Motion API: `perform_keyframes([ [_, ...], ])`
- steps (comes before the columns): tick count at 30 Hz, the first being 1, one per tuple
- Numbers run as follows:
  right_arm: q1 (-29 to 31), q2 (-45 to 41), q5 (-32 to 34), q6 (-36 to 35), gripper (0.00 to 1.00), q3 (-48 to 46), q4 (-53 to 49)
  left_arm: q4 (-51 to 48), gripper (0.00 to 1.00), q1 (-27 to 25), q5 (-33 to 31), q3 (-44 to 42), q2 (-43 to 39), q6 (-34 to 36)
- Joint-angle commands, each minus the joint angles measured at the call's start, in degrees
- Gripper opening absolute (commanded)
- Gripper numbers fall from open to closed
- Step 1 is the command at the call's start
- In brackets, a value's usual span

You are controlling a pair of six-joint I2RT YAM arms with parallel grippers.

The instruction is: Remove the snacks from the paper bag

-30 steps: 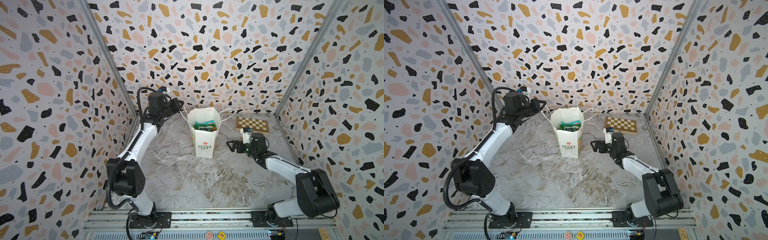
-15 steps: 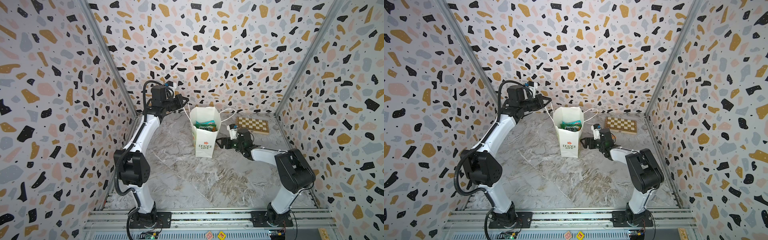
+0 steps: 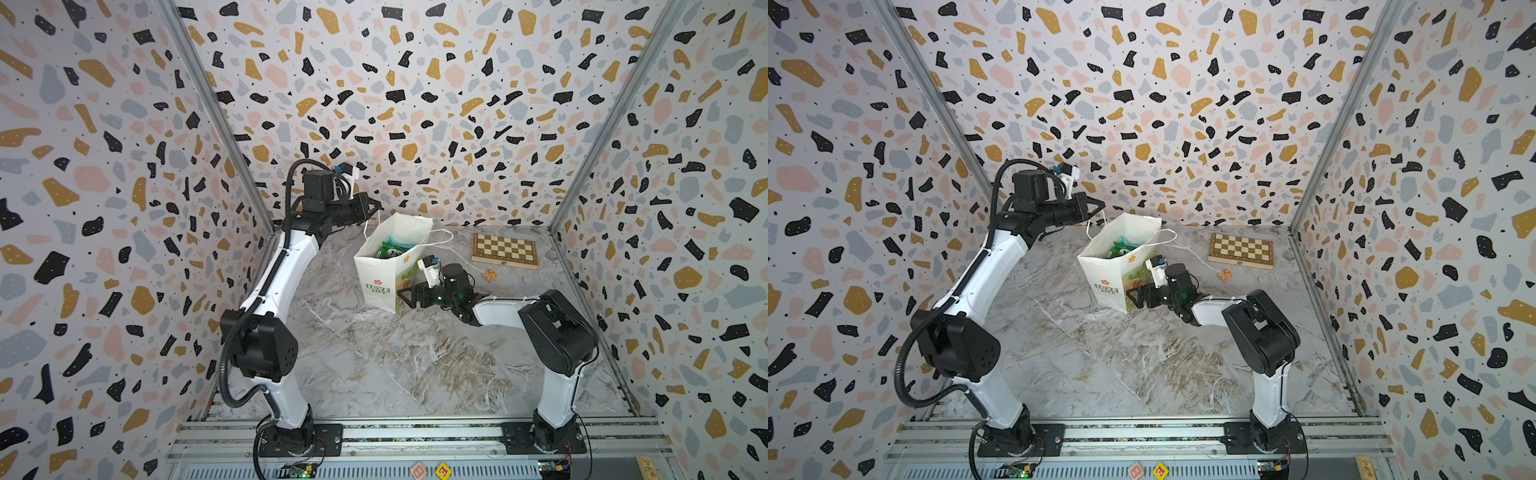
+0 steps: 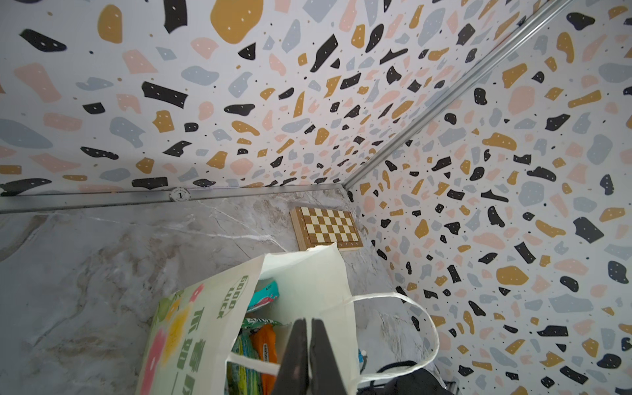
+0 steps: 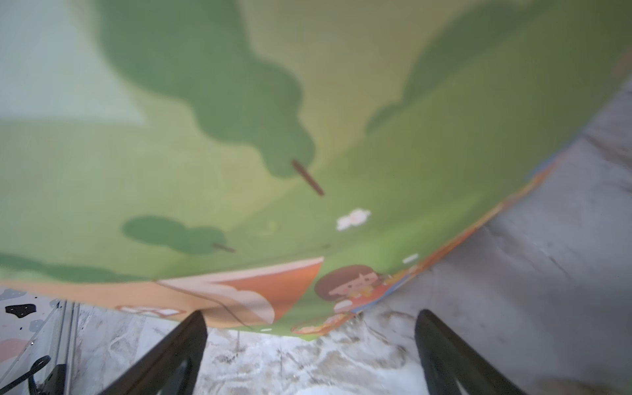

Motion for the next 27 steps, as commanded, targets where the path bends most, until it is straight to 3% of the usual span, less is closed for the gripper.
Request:
perform_keyframes([
  [1,2.7,1.5,-0.2,1.0,0.97,3.9,3.3,3.7,0.00,-1.2,2.0,-1.2,-6.6,2.8],
  [14,8.9,7.6,-0.3,1.3,0.97,11.5,4.8,-8.9,0.00,-3.4,-3.4,-2.4,-12.7,12.2],
  [21,9.0,-0.4,3.4,-1.1,0.99,0.4,4.1,-11.7,0.00,-9.1,-13.3,-7.8,-15.6,17.3],
  [27,6.8,-12.4,8.7,-2.7,0.99,-13.1,1.8,-4.4,0.00,-12.9,-17.9,-16.2,-19.7,14.7],
])
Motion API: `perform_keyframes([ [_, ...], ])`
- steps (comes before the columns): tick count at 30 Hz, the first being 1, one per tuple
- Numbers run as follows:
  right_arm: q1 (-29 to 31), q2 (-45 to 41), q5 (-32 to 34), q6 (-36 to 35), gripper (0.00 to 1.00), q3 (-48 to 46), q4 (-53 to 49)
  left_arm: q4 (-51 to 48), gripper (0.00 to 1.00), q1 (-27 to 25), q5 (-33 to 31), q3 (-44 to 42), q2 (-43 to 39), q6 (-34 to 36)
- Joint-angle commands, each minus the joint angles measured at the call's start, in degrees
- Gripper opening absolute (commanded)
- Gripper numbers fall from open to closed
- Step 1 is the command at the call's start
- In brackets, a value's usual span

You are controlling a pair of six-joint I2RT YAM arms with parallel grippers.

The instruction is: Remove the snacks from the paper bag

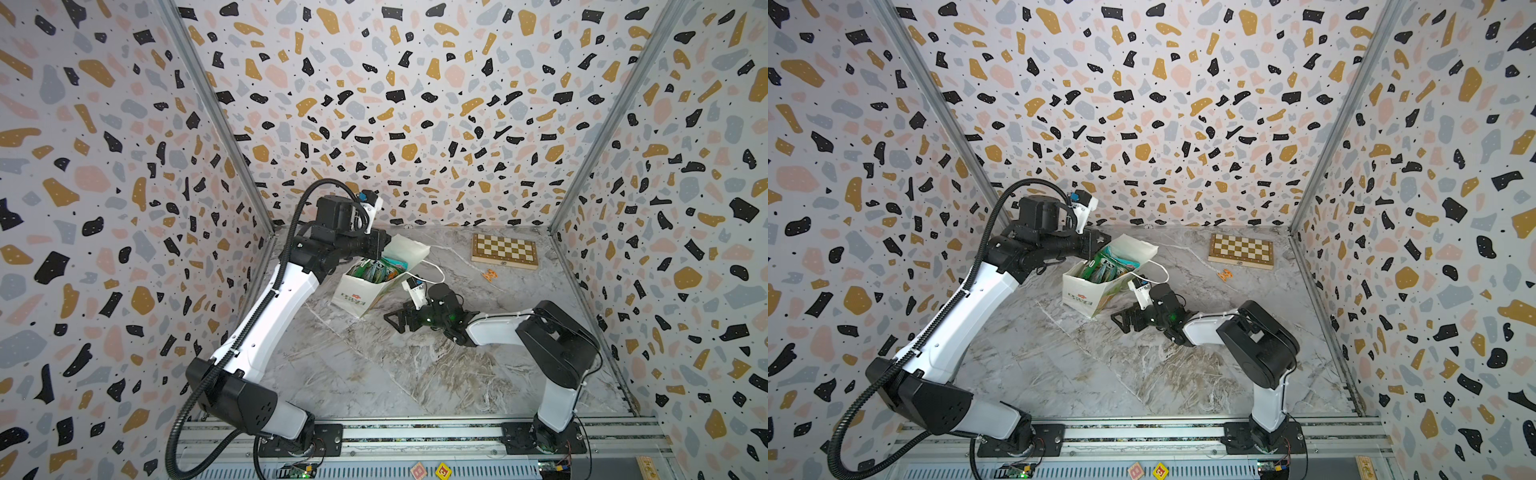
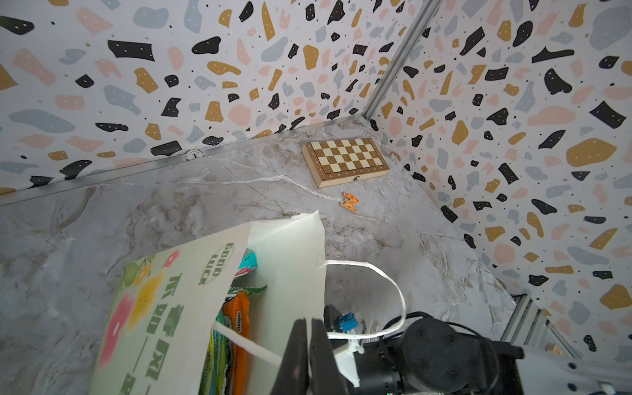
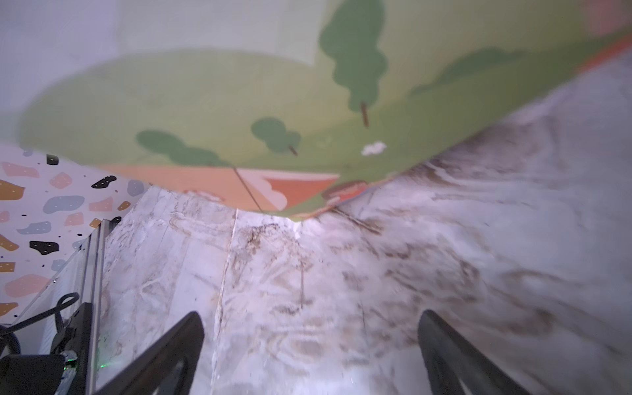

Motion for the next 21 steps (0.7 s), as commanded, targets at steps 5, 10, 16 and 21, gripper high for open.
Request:
perform_keyframes([
  [5,-3.2,-15.4,10.4,-3.4,0.99,-10.1,-9.4,12.7,0.00,-3.7,-3.8,-8.5,-6.9,-4.4],
  [10,-6.3,-26.1,19.3,-3.9,0.99,-15.7,-18.6,16.3,0.00,-7.3,-5.6,-12.4,-9.4,-7.6],
  [16,-11.9,-35.0,30.9,-5.6,0.99,-16.0,-30.4,19.3,0.00,-10.1,-7.8,-17.5,-11.3,-10.1],
  [21,-16.0,-38.8,33.8,-7.4,0.99,-13.7,-37.0,20.8,0.00,-11.2,-7.1,-19.8,-11.9,-12.0],
])
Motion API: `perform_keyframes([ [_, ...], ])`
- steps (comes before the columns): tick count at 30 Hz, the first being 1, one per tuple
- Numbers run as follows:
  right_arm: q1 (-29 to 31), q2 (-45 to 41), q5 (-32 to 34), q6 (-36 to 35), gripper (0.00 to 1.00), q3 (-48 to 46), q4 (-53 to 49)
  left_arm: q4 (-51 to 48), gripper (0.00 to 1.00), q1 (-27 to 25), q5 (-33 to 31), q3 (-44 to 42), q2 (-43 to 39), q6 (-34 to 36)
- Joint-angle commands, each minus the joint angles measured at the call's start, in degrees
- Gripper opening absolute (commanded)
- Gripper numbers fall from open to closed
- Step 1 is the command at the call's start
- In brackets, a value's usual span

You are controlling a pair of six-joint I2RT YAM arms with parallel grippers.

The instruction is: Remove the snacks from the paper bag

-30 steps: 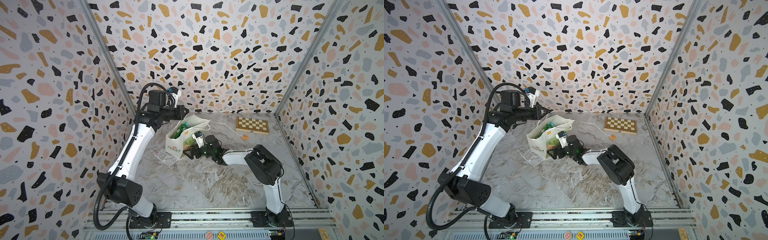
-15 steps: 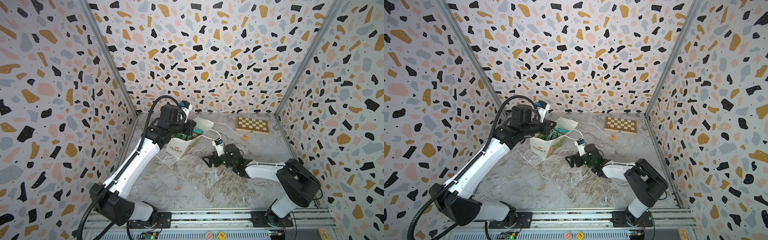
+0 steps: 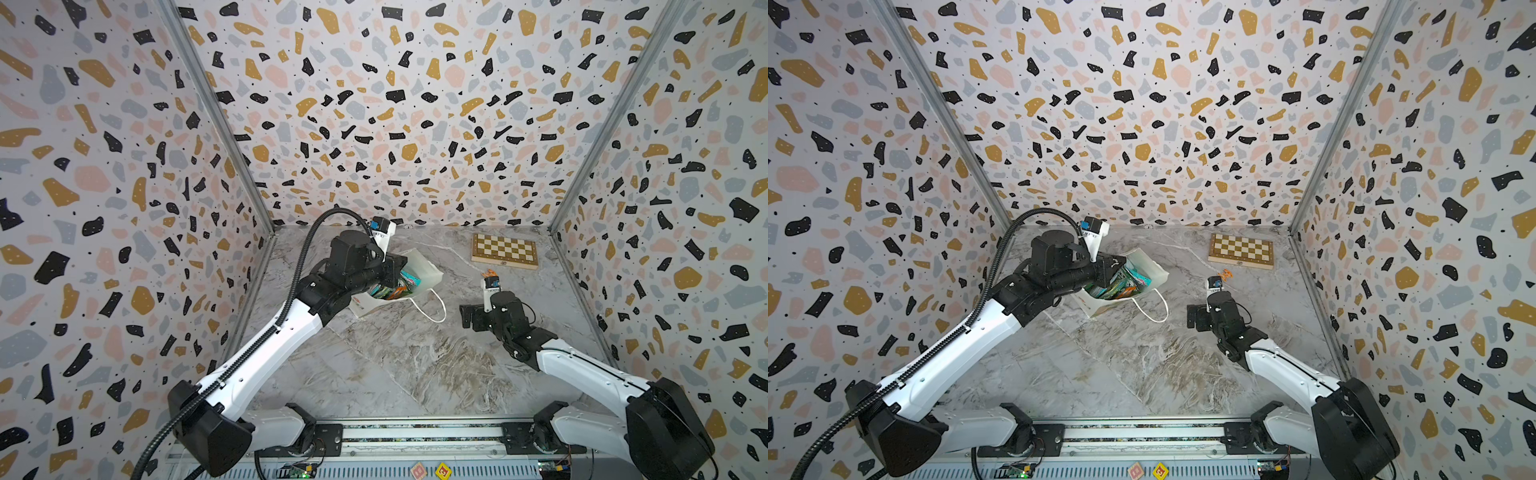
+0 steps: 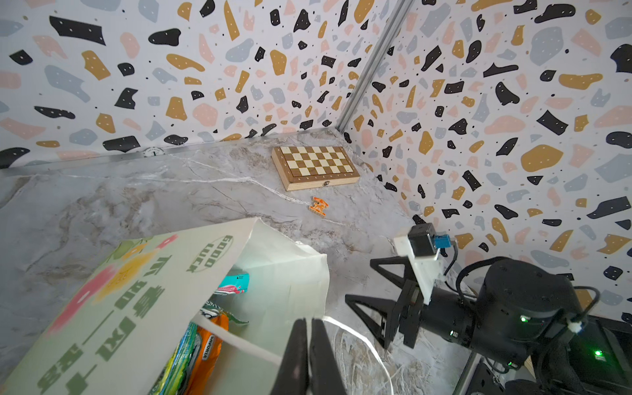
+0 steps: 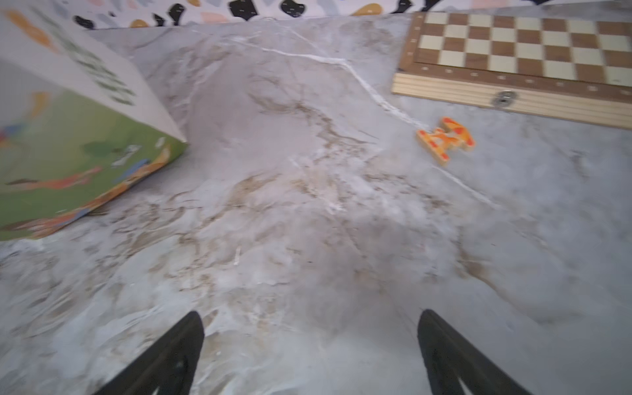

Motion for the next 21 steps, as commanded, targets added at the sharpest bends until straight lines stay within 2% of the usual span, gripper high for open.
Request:
perform_keyframes([
  [1,-1.1,-3.1,3.1,-3.0,0.99,3.3,-7.5,4.8,0.00,-1.0,0.4,-1.0,-1.3,-2.4],
  [7,-1.1,-8.7,-4.5,-3.4,0.99,8.5,-10.1,6.4,0.00,-2.8,0.6,-0.8,-1.5,-5.0],
  [12,-1.0,-11.7,-17.6,-4.4,0.99,12.2,-8.2,7.4,0.00,-4.9,-1.2,-0.7,-1.3,-6.4],
  [17,0.8,-10.6,-31.0,-5.9,1.00,15.1,-6.6,9.3,0.00,-5.7,-1.5,-1.3,-0.9,-8.4],
  [21,5.8,-8.2,-32.4,-7.5,0.98,15.5,-5.7,10.6,0.00,-6.0,-1.6,-1.4,-0.6,-9.0],
])
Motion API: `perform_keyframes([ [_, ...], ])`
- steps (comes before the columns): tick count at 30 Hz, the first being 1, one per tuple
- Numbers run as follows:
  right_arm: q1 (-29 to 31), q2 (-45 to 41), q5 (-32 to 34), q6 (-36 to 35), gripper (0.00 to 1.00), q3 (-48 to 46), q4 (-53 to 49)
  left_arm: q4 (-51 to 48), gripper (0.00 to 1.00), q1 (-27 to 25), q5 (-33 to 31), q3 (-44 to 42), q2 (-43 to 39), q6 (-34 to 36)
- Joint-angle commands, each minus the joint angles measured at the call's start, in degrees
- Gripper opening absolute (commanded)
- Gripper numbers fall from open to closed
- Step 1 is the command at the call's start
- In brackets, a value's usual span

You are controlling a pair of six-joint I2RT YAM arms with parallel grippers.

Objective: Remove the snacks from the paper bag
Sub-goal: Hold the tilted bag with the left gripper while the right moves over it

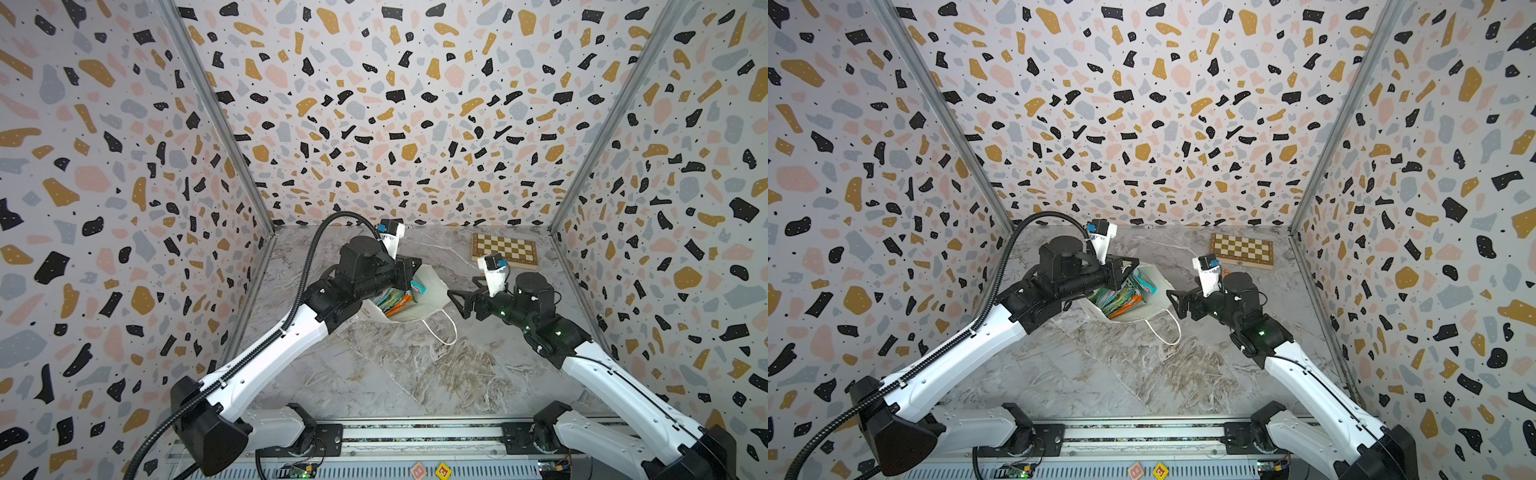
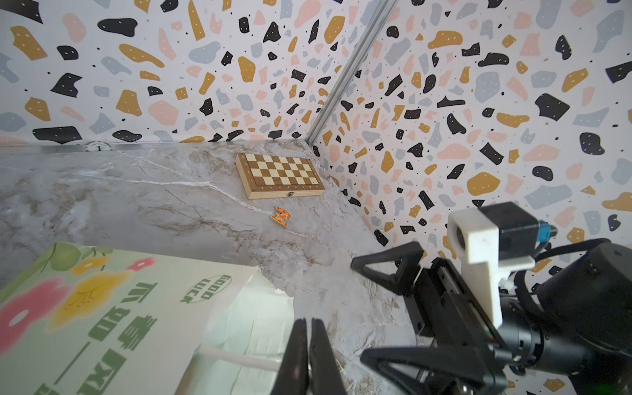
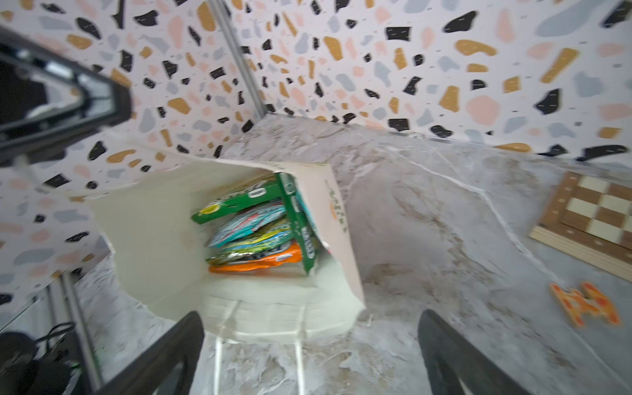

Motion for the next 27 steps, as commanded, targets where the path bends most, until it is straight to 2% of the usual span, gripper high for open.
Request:
perform_keyframes([
  [1,4.1,2.2,-5.4,-2.4,0.97,1.7,0.7,4.3,0.00,-0.5,-0.1,-0.5,-0.4,-1.4],
  [8,9.6,8.6,-5.4,-3.6,0.87,1.8,2.7,5.0,0.00,-0.6,0.5,-0.7,-0.1,-2.3],
  [18,12.3,15.1,-3.9,-8.1,0.71,0.9,2.4,5.3,0.00,-0.6,-0.8,-1.1,-0.5,-2.4],
  [27,13.8,17.3,-0.5,-9.5,0.63,-1.2,3.4,5.1,0.00,-0.6,-2.8,-0.7,-0.9,-2.6],
])
